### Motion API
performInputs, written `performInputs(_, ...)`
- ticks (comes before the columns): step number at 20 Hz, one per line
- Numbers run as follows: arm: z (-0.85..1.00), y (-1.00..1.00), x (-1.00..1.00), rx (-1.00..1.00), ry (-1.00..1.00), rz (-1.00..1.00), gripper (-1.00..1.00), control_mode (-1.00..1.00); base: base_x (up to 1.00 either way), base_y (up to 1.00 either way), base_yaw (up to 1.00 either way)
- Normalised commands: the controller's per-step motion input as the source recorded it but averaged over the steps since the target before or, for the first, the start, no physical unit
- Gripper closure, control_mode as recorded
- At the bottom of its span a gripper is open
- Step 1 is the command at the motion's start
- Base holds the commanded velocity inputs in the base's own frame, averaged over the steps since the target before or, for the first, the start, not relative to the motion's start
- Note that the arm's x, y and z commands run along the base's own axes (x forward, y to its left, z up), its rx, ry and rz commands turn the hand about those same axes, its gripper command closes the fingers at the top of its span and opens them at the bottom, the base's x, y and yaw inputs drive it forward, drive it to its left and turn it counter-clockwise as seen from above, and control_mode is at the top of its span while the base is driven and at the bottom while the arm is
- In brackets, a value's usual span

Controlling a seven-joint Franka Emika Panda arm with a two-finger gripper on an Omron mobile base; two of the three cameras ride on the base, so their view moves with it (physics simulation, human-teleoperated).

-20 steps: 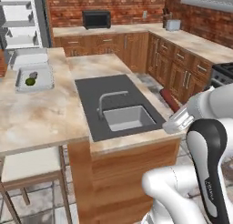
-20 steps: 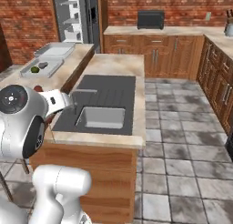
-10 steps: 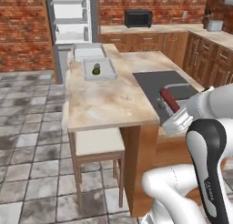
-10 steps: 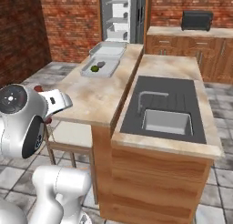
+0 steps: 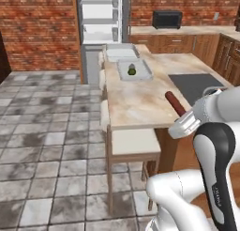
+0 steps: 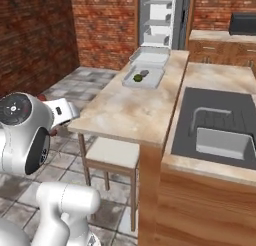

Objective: Place the cold items (eggplant and lime) from the fridge in one tupperware on the dining counter. Place the warm items (hot dog and kebab skewer) in the stove area in another tupperware.

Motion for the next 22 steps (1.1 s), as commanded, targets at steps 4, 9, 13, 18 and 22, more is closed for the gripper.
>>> performInputs(4,0.0,0.0,0.0,0.0,0.0,0.0,1.0,1.0,0.23,1.0,-0.01)
performInputs(9,0.0,0.0,0.0,0.0,0.0,0.0,1.0,1.0,0.47,1.0,-0.09)
performInputs(13,0.0,0.0,0.0,0.0,0.0,0.0,1.0,1.0,0.6,0.98,-0.28)
performInputs(18,0.0,0.0,0.0,0.0,0.0,0.0,1.0,1.0,0.64,0.8,-0.53)
performInputs(22,0.0,0.0,0.0,0.0,0.0,0.0,1.0,1.0,0.67,0.79,-0.57)
